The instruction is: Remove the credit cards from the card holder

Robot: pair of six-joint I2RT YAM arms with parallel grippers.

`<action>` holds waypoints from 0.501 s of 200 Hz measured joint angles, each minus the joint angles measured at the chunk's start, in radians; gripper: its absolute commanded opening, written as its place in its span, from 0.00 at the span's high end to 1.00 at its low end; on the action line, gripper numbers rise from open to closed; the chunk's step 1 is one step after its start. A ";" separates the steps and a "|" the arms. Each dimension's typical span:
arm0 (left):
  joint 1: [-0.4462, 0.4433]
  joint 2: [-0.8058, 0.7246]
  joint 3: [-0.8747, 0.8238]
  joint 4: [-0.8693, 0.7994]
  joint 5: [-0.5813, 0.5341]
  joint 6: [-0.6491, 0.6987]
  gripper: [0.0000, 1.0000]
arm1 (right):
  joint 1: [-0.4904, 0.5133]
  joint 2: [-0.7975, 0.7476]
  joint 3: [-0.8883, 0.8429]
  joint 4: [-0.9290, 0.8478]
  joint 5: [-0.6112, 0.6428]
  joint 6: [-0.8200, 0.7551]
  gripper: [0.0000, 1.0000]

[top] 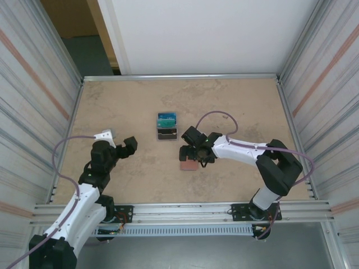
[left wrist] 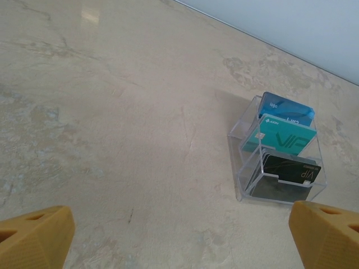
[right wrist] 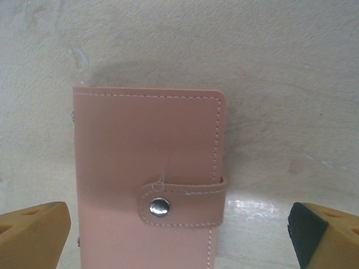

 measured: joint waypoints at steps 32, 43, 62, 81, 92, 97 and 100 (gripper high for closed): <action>0.000 0.000 0.000 -0.001 -0.004 0.000 0.01 | 0.000 0.036 0.021 0.006 -0.008 0.009 0.01; 0.000 0.004 0.000 0.000 -0.008 0.000 0.01 | 0.000 0.047 0.023 0.007 -0.012 0.010 0.01; 0.000 0.015 0.001 -0.002 -0.011 0.000 0.01 | 0.000 0.061 0.023 0.010 -0.019 0.016 0.01; 0.000 0.024 0.001 -0.008 -0.011 0.000 0.01 | 0.003 0.076 0.026 0.016 -0.023 0.025 0.01; 0.000 0.030 0.001 -0.008 -0.011 0.000 0.01 | 0.008 0.089 0.033 0.019 -0.024 0.027 0.01; 0.000 0.033 0.002 -0.008 -0.011 0.000 0.01 | 0.011 0.095 0.038 0.019 -0.024 0.027 0.01; 0.000 0.033 0.002 -0.008 -0.011 0.000 0.01 | 0.013 0.100 0.041 0.018 -0.025 0.027 0.01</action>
